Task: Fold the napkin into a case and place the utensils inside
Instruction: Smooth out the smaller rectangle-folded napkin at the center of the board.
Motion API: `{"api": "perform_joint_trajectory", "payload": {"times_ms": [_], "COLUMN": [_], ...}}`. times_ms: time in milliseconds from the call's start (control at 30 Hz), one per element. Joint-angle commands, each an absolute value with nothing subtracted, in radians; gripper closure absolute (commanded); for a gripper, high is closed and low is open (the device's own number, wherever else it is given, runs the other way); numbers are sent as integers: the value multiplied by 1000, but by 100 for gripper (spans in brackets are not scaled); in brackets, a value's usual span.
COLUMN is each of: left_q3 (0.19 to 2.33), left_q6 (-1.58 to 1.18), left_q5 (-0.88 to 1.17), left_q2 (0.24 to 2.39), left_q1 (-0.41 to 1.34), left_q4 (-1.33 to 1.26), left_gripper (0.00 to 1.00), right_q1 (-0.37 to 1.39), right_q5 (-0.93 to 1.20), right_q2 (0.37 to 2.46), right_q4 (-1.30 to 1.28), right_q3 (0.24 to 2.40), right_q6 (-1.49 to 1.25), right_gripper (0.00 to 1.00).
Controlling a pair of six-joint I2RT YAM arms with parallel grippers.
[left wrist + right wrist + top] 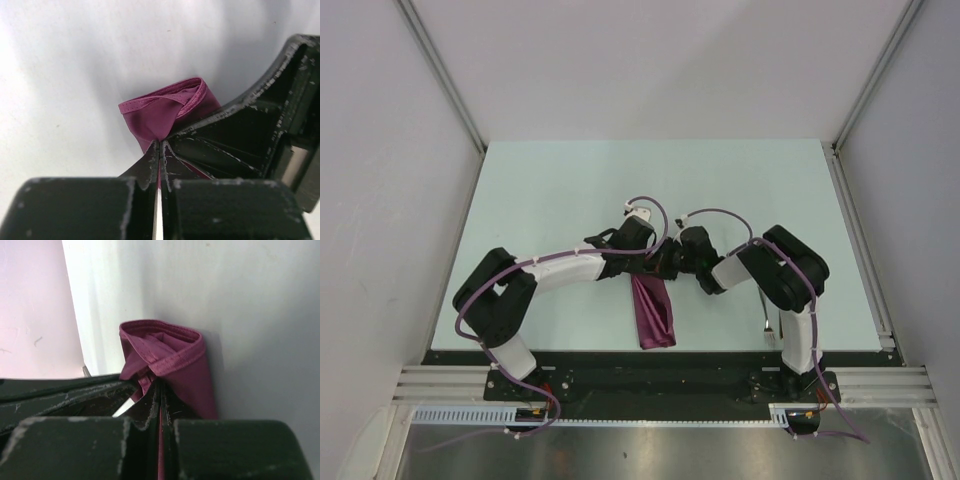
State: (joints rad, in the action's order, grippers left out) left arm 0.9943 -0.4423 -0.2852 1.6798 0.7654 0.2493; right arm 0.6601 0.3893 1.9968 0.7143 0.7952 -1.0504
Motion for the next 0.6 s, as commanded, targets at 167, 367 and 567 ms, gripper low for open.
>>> {"api": "perform_joint_trajectory", "payload": {"times_ms": [167,367,567], "left_q3": [971,968,988], "left_q6": [-465,-474,-474], "left_q5": [-241,-239,-262], "left_q2": [1657,1657,1585], "left_q1": [775,779,778], "left_q4": [190,192,239], "left_gripper": [100,100,72], "right_q1": [672,650,626], "right_q5": [384,402,448], "right_q2": [2094,2119,2011], "right_q4": [772,802,767], "right_q3": [913,910,850], "right_q6": [-1111,-1149,-1132], "right_gripper": [99,99,99]}}
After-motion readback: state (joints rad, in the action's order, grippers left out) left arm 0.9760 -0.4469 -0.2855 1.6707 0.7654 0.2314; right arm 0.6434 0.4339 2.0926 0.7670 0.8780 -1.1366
